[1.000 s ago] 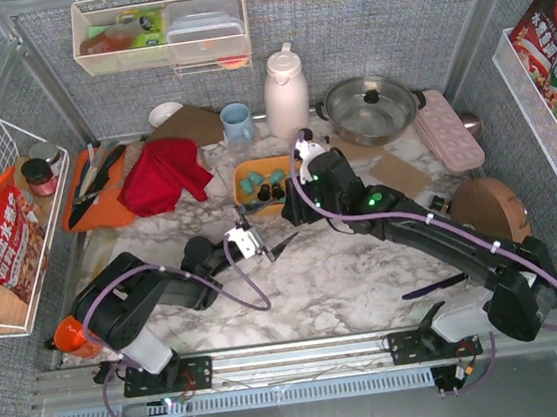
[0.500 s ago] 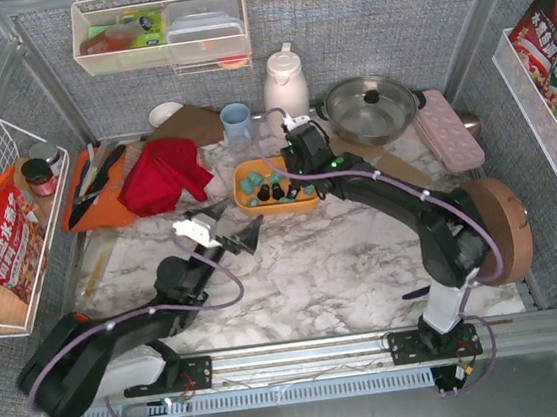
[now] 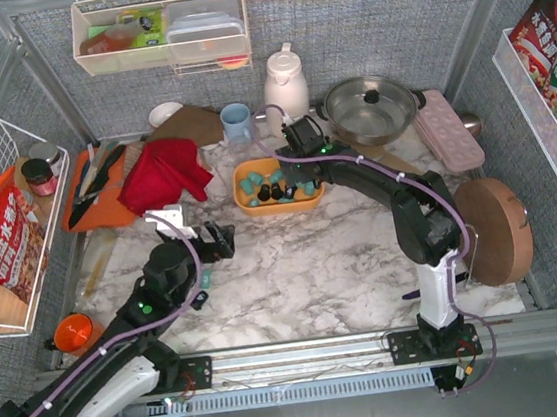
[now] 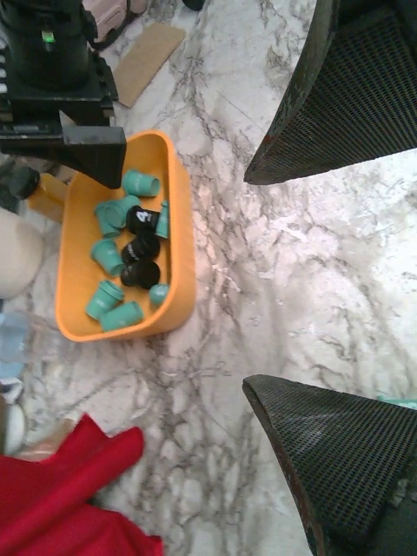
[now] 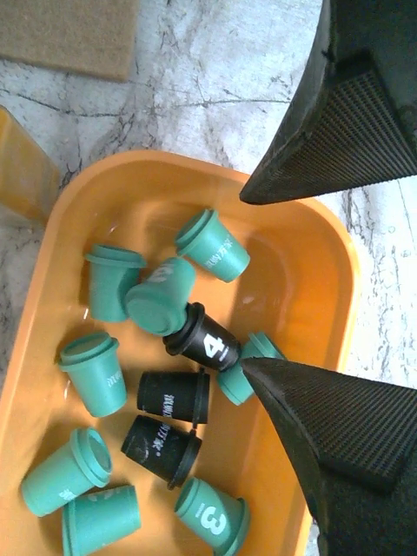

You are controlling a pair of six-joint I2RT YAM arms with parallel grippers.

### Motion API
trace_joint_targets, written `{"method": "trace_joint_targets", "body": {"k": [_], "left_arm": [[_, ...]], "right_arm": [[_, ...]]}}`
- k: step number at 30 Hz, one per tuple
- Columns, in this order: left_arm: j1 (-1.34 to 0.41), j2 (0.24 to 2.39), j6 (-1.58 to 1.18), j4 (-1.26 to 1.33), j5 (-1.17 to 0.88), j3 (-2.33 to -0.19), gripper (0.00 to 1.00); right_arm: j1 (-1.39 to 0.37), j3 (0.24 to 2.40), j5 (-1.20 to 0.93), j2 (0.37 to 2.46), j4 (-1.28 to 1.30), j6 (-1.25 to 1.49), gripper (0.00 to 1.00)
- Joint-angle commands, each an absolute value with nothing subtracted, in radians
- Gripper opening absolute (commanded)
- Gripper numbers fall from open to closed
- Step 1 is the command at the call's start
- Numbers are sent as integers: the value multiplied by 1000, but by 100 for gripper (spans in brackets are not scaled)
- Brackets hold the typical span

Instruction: Mix the coffee capsules in the storage basket

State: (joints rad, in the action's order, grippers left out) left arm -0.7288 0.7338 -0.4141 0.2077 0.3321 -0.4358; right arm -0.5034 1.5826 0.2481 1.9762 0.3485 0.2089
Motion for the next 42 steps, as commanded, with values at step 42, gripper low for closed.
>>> {"method": "trace_joint_targets", "body": {"k": [42], "left_arm": [[-671, 997, -740, -237, 475, -407, 67]], "right_arm": [[-515, 956, 65, 1326, 224, 236, 76]]}}
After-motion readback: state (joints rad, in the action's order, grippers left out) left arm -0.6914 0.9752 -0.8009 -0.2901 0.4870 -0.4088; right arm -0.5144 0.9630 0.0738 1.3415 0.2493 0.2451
